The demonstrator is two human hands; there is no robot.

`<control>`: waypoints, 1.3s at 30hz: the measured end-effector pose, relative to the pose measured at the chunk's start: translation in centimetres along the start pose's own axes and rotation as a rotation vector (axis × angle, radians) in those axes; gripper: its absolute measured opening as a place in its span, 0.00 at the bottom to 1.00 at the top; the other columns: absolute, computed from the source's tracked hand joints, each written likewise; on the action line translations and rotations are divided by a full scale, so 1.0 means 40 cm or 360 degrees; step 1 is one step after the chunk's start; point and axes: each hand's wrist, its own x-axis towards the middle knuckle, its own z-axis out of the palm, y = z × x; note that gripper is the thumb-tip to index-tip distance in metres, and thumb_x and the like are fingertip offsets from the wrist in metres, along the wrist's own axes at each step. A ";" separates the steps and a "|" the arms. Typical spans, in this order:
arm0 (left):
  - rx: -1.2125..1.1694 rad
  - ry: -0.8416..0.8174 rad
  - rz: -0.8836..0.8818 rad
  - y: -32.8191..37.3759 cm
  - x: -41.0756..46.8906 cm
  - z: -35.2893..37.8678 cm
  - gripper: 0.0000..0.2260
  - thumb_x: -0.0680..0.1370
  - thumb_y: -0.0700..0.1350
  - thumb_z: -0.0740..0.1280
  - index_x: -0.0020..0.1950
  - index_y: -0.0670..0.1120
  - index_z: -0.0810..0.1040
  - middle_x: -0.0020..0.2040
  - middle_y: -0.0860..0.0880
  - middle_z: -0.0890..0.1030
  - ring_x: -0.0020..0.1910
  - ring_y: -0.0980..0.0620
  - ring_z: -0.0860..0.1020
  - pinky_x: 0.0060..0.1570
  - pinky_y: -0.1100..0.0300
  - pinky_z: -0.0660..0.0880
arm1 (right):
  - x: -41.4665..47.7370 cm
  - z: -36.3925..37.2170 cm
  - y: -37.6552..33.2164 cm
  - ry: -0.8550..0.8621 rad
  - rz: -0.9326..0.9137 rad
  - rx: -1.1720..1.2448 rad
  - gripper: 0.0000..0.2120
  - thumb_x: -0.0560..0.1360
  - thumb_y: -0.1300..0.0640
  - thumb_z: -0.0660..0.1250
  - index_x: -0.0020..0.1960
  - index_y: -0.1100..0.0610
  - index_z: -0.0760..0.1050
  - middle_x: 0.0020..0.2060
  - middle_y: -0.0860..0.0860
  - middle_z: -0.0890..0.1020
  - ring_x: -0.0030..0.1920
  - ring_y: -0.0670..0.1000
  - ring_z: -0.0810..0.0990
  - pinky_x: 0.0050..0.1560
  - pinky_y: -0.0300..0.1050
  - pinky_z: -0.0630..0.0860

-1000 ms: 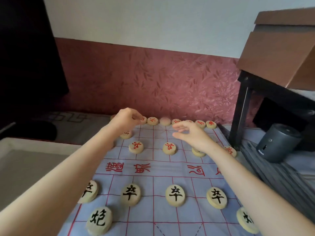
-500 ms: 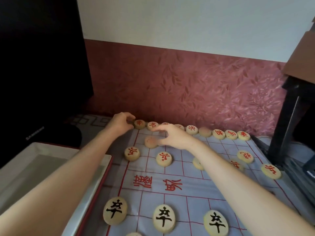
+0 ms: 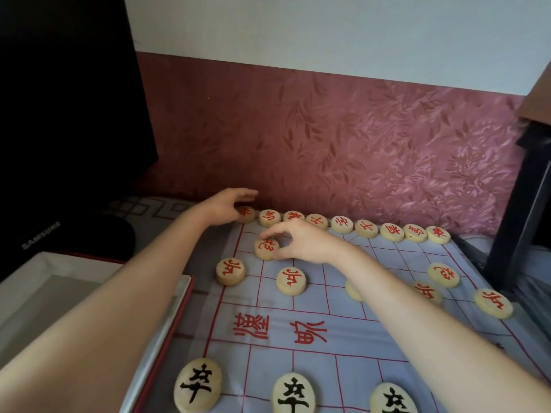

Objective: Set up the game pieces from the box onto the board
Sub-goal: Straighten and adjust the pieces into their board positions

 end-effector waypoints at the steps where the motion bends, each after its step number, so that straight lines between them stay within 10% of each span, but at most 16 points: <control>1: 0.0006 -0.0012 -0.0011 -0.003 0.004 -0.002 0.28 0.75 0.31 0.64 0.73 0.44 0.62 0.70 0.45 0.69 0.70 0.51 0.66 0.56 0.70 0.64 | 0.001 0.001 0.001 0.0010 0.0010 0.0011 0.23 0.71 0.59 0.71 0.65 0.51 0.74 0.62 0.46 0.77 0.61 0.44 0.74 0.63 0.40 0.70; 15: 0.0423 0.0439 -0.0053 -0.043 0.030 0.020 0.21 0.69 0.49 0.74 0.60 0.46 0.78 0.58 0.46 0.78 0.56 0.49 0.76 0.56 0.56 0.74 | -0.004 0.035 0.000 0.0241 0.0116 -0.0240 0.24 0.67 0.42 0.72 0.59 0.53 0.74 0.51 0.47 0.73 0.56 0.49 0.70 0.58 0.49 0.72; 24: 0.0467 0.0385 -0.0301 -0.036 0.025 0.018 0.34 0.64 0.59 0.75 0.66 0.47 0.72 0.65 0.45 0.72 0.62 0.47 0.72 0.57 0.55 0.71 | -0.015 0.040 -0.009 0.0257 0.0145 -0.0064 0.33 0.65 0.41 0.74 0.64 0.54 0.71 0.57 0.49 0.75 0.56 0.48 0.73 0.57 0.46 0.74; 39: 0.0332 0.0123 0.0045 -0.050 0.025 0.004 0.21 0.74 0.41 0.69 0.67 0.49 0.72 0.66 0.49 0.73 0.65 0.51 0.70 0.64 0.60 0.66 | -0.030 0.033 -0.006 0.0153 0.0087 0.0091 0.24 0.70 0.58 0.72 0.65 0.53 0.72 0.50 0.45 0.74 0.52 0.44 0.73 0.52 0.35 0.68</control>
